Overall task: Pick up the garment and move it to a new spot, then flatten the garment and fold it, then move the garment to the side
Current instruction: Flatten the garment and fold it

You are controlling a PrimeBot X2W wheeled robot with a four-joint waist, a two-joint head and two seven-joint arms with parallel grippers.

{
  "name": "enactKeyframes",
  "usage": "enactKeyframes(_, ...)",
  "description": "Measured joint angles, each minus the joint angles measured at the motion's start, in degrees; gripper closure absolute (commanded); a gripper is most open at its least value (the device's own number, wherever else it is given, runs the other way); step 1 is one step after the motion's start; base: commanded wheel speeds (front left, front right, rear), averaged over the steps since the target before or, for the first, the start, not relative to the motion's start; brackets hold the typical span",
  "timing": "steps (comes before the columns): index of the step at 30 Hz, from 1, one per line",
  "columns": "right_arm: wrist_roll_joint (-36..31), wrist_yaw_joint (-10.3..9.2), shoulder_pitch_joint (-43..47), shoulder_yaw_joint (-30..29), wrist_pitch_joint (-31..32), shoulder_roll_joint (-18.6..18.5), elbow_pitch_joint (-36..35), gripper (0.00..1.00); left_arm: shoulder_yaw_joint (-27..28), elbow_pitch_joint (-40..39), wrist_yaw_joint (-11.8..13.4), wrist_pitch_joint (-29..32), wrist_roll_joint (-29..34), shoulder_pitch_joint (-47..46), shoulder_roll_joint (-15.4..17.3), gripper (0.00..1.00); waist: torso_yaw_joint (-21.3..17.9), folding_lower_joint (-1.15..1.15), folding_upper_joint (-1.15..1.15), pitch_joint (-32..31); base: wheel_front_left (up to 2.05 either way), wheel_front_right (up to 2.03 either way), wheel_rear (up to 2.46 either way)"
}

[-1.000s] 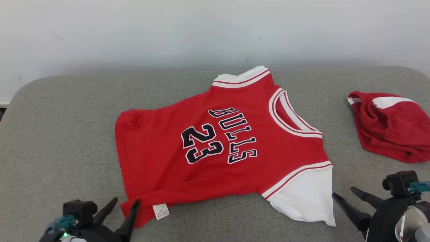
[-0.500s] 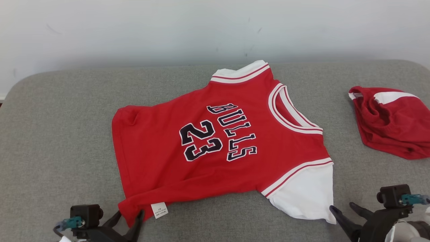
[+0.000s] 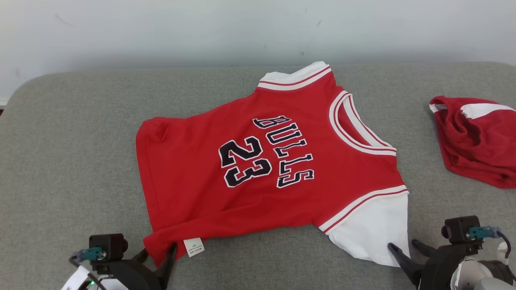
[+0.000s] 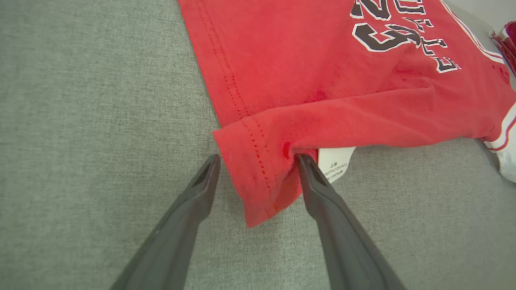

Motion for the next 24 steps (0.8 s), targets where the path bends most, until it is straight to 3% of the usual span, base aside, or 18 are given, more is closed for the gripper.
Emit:
enactKeyframes(4,-0.9,-0.21,-0.8,0.3,0.9,0.3,0.8,0.0,0.4,1.3,0.0,0.9,-0.5,-0.6,-0.8,0.0,0.4,0.0,0.0,0.5,0.0,0.0,0.0)
enactKeyframes(5,-1.1,-0.21,-1.3,0.5,1.3,0.5,1.1,0.22,0.2,1.5,0.0,1.1,-0.7,-1.1,-1.1,0.0,0.4,0.0,0.0,0.6,0.0,0.0,0.0)
enactKeyframes(6,-1.3,-0.21,-1.5,0.5,1.5,0.5,1.2,1.0,0.3,1.6,0.0,1.2,-0.7,-1.3,-1.4,0.48,0.5,0.0,0.0,0.6,0.0,0.0,0.0)
enactKeyframes(7,-1.5,-0.21,-1.6,0.6,1.5,0.7,1.4,1.0,0.5,1.7,0.0,1.0,-0.7,-1.4,-1.7,0.8,0.5,0.0,0.0,0.7,0.0,0.0,0.0)
enactKeyframes(8,-1.5,-0.27,-1.6,0.5,1.5,0.8,1.5,1.0,0.5,1.8,0.0,1.0,-0.6,-1.4,-1.8,1.0,0.5,0.0,0.0,0.8,0.0,0.0,0.0)
enactKeyframes(19,-1.1,-0.29,-2.4,-1.2,1.8,1.0,2.0,1.0,2.3,-1.7,0.0,-1.2,2.9,-0.7,-0.6,1.0,0.5,0.0,0.0,0.4,0.0,0.0,0.0)
enactKeyframes(24,-0.3,-0.29,-2.4,-4.1,0.4,-1.6,1.3,1.0,3.2,-4.4,0.0,-1.5,3.6,1.0,0.4,1.0,0.4,0.0,0.0,0.0,0.0,0.0,0.0)
